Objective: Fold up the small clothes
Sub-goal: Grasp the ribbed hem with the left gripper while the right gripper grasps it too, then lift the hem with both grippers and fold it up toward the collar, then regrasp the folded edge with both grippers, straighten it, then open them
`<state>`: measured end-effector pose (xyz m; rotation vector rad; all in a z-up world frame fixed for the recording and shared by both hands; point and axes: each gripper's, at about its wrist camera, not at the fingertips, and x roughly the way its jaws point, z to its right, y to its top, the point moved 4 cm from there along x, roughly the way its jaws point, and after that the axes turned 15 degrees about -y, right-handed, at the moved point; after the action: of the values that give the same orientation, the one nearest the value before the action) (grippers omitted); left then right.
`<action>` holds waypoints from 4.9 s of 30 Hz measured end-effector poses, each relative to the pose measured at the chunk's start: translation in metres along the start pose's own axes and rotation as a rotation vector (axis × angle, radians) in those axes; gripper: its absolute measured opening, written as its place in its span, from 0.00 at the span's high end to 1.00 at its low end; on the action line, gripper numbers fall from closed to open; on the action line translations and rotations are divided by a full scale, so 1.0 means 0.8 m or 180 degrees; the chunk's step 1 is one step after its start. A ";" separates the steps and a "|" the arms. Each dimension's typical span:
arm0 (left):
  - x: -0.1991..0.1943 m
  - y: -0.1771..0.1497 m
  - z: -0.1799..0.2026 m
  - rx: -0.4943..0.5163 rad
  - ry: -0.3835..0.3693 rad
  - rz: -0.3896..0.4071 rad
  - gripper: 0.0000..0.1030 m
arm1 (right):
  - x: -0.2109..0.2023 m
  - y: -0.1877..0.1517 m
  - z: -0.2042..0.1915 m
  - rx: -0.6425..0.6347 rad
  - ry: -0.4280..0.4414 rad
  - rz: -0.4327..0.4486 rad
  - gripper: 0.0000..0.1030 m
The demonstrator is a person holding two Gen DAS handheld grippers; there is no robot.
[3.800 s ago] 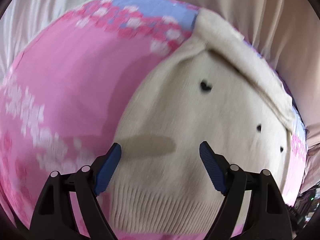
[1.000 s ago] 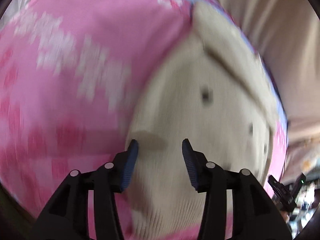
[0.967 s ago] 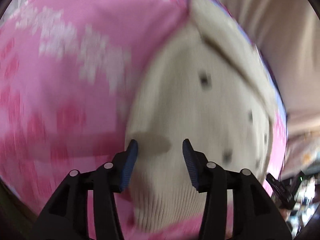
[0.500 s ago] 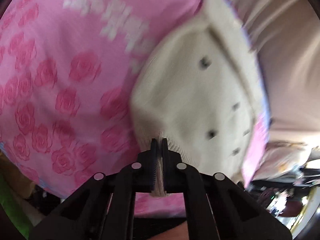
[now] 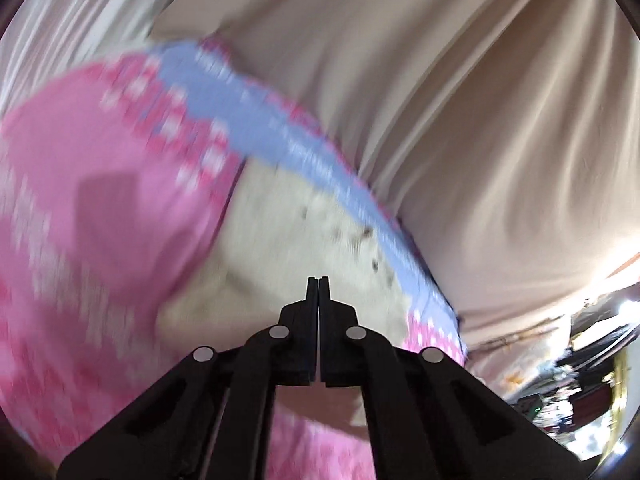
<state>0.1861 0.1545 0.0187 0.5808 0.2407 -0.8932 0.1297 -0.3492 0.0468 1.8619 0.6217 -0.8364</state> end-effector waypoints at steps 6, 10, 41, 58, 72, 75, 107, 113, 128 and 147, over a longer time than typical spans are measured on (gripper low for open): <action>0.080 0.091 -0.013 0.0204 0.0398 0.0000 1.00 | 0.108 0.073 -0.028 -0.0139 -0.0176 -0.0105 0.93; 0.122 0.065 -0.012 0.0385 0.0330 -0.0578 0.91 | 0.161 0.078 -0.039 -0.0249 -0.0308 -0.0264 0.93; 0.156 0.096 -0.014 0.0620 0.0432 -0.0620 0.94 | 0.156 0.088 -0.026 -0.0047 -0.0334 -0.0194 0.92; 0.255 0.111 -0.116 0.0600 0.1281 -0.0654 0.43 | 0.273 0.093 0.028 -0.0092 -0.1138 -0.0420 0.45; 0.259 0.118 -0.111 0.0447 0.0958 -0.0392 0.90 | 0.290 0.108 -0.036 -0.0454 -0.0830 -0.0274 0.93; 0.291 0.116 -0.140 0.0485 0.1232 -0.0682 0.83 | 0.337 0.110 -0.029 -0.0546 -0.1003 -0.0486 0.82; 0.114 -0.078 -0.116 -0.0160 0.0441 -0.1137 0.90 | 0.131 -0.024 0.061 -0.0169 -0.0994 -0.0881 0.82; 0.088 -0.196 -0.153 -0.0379 0.0524 -0.1643 0.90 | 0.043 -0.136 0.154 0.0134 -0.1429 -0.1113 0.81; 0.057 -0.178 -0.075 0.0460 0.1291 -0.0801 0.49 | 0.034 -0.128 0.194 -0.0356 -0.1363 -0.0884 0.47; 0.204 -0.076 -0.032 0.0862 0.0918 -0.0950 0.88 | 0.117 -0.037 0.119 -0.0442 -0.1273 -0.0567 0.83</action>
<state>0.2391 0.0316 -0.0953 0.9445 0.4805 -1.1393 0.1417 -0.4187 -0.0705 1.4725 0.5789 -1.2124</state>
